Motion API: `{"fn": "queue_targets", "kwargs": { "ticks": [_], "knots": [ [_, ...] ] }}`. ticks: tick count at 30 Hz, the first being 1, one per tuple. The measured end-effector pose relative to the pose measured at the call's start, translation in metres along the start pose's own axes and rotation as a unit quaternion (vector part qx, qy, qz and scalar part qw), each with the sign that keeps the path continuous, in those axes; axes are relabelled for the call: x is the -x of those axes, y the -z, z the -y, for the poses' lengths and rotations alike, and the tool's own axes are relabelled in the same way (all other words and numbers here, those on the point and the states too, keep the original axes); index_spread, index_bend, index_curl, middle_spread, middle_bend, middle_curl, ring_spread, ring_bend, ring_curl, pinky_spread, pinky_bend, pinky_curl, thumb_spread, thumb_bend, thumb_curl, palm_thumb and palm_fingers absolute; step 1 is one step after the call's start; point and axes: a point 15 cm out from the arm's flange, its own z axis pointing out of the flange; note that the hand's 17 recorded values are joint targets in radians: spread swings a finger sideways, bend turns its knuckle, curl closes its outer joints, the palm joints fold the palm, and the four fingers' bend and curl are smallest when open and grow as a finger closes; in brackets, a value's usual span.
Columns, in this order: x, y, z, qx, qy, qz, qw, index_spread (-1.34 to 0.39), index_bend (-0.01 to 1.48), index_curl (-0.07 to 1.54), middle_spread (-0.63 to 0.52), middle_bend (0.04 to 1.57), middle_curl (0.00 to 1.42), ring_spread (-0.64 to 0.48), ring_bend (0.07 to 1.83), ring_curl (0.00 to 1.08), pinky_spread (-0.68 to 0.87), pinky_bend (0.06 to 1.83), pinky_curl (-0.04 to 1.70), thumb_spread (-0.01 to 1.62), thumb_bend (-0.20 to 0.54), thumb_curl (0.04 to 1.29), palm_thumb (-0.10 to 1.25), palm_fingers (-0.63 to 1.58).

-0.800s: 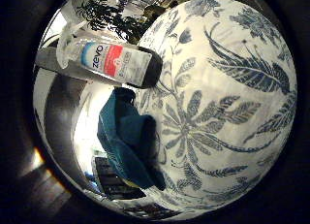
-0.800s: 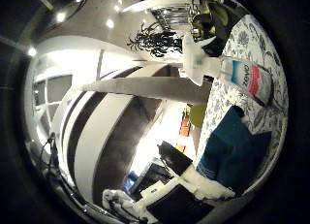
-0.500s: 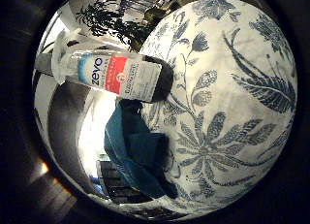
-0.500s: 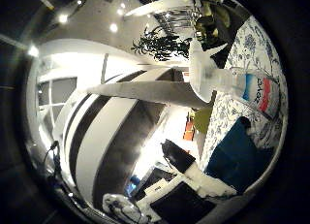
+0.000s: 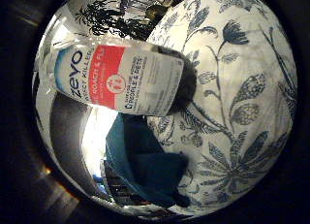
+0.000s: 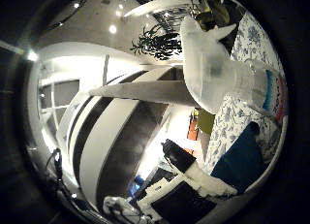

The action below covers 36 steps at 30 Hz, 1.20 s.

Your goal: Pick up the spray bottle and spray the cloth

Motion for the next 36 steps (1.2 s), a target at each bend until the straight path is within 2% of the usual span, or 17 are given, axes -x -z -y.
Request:
{"fn": "queue_targets", "kwargs": {
  "ticks": [9, 16, 19, 21, 22, 24, 25, 27, 32, 36],
  "knots": [
    [-0.003, -0.02, -0.002, 0.013, 0.002, -0.006, 1.0, -0.18, 0.14, 0.22, 0.23, 0.24, 0.34, 0.22, 0.31, 0.26, 0.34, 0.38, 0.32, 0.97, -0.025, 0.34, 0.69, -0.01],
    [-0.009, -0.046, -0.008, 0.033, -0.001, -0.014, 0.999, -0.12, 0.16, 0.24, 0.22, 0.28, 0.34, 0.22, 0.33, 0.26, 0.34, 0.35, 0.32, 0.95, -0.023, 0.35, 0.72, 0.06],
    [-0.012, -0.054, -0.011, 0.038, 0.0, -0.021, 0.999, -0.09, 0.14, 0.24, 0.15, 0.35, 0.36, 0.19, 0.43, 0.28, 0.32, 0.36, 0.3, 0.94, -0.007, 0.38, 0.79, 0.26],
    [-0.012, -0.059, -0.013, 0.042, 0.001, -0.023, 0.999, -0.11, 0.11, 0.21, 0.04, 0.48, 0.41, 0.06, 0.6, 0.33, 0.19, 0.39, 0.3, 0.94, -0.001, 0.41, 0.86, 0.49],
    [-0.011, -0.061, -0.013, 0.044, 0.004, -0.023, 0.999, -0.15, 0.12, 0.21, -0.04, 0.55, 0.46, -0.03, 0.76, 0.4, 0.03, 0.53, 0.35, 0.93, -0.008, 0.43, 0.89, 0.65],
    [-0.009, -0.065, -0.01, 0.047, 0.011, -0.021, 0.999, -0.22, 0.17, 0.22, -0.15, 0.64, 0.53, -0.15, 0.94, 0.48, -0.19, 0.73, 0.43, 0.9, -0.018, 0.47, 0.93, 0.77],
    [-0.009, -0.065, -0.01, 0.047, 0.012, -0.021, 0.999, -0.25, 0.21, 0.24, -0.19, 0.68, 0.57, -0.19, 1.0, 0.52, -0.24, 0.83, 0.48, 0.87, -0.018, 0.48, 0.94, 0.88],
    [-0.013, -0.065, -0.011, 0.048, 0.01, -0.021, 0.999, -0.32, 0.26, 0.28, -0.25, 0.76, 0.65, -0.25, 1.07, 0.57, -0.31, 0.97, 0.57, 0.81, -0.02, 0.52, 0.97, 0.91],
    [-0.012, -0.062, -0.003, 0.036, 0.009, -0.016, 0.999, -0.45, 0.63, 0.52, -0.33, 0.96, 0.88, -0.29, 1.24, 0.71, -0.31, 1.18, 0.77, 0.74, -0.018, 0.58, 1.04, 0.95],
    [-0.012, -0.06, 0.004, 0.02, 0.006, -0.01, 1.0, -0.44, 0.89, 0.74, -0.32, 1.1, 0.99, -0.29, 1.32, 0.78, -0.28, 1.27, 0.91, 0.71, -0.012, 0.64, 1.09, 0.99]
  ]
}}
